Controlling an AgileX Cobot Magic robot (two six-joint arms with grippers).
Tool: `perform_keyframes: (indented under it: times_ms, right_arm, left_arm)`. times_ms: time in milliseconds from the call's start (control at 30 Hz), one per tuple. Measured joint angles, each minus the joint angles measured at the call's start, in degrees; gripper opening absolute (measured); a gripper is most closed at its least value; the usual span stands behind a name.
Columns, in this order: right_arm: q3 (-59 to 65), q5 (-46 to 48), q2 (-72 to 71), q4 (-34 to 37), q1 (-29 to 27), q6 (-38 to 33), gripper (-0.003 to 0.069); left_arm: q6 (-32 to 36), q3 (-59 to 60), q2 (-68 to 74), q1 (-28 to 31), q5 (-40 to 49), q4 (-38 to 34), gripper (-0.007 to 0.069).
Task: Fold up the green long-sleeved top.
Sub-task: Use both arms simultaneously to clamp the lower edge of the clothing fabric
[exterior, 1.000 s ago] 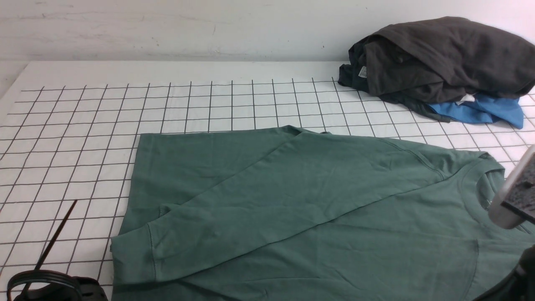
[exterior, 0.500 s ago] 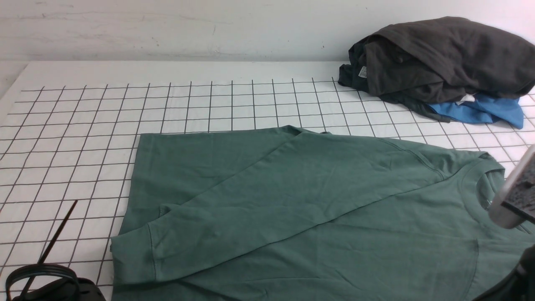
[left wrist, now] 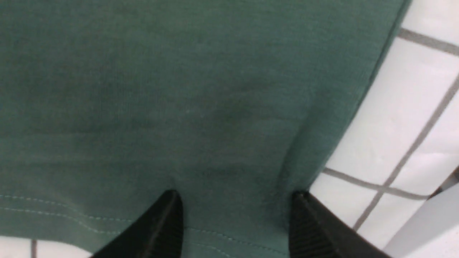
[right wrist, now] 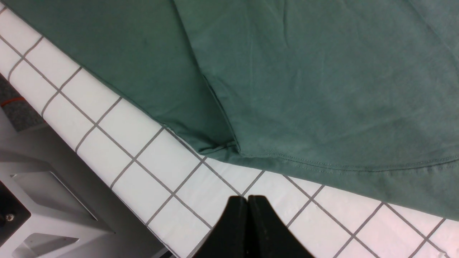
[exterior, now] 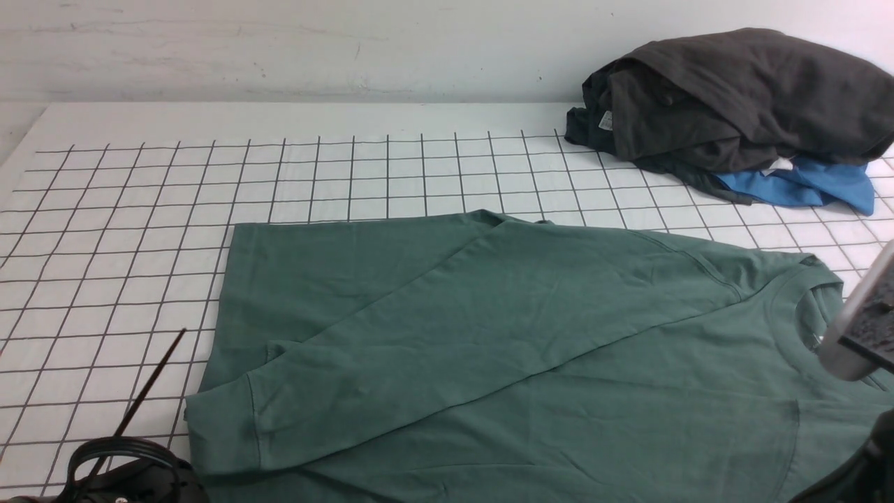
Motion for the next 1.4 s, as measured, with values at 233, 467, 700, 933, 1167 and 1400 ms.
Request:
perform_keyframes:
  times_ms: [233,467,700,933,1167,1400]
  right_arm:
    - [0.0,0.0,0.0,-0.1,0.0,0.0,-0.0014]
    - [0.0,0.0,0.0,-0.1,0.0,0.0,-0.0014]
    - [0.0,0.0,0.0,-0.1,0.0,0.0,-0.0014]
    - [0.0,0.0,0.0,-0.1,0.0,0.0,-0.0014]
    - [0.0,0.0,0.0,-0.1,0.0,0.0,-0.0014]
    - [0.0,0.0,0.0,-0.2,0.0,-0.1,-0.0014]
  left_arm:
    - [-3.7,0.4,-1.0,-0.1,-0.3,-0.8,0.0205]
    - [-4.1,0.5,-1.3,-0.1,-1.2,-0.1,0.0074]
    - [-4.2,-2.1,-1.3,-0.1,1.8,0.6,0.0002]
    - [-4.2,-5.2,-1.3,-0.1,5.8,1.0,0.0002]
    - [-4.3,-5.3,-1.3,-0.1,5.6,1.2,0.0061]
    - [-4.3,-5.3,-1.2,-0.1,3.7,1.2,0.0223]
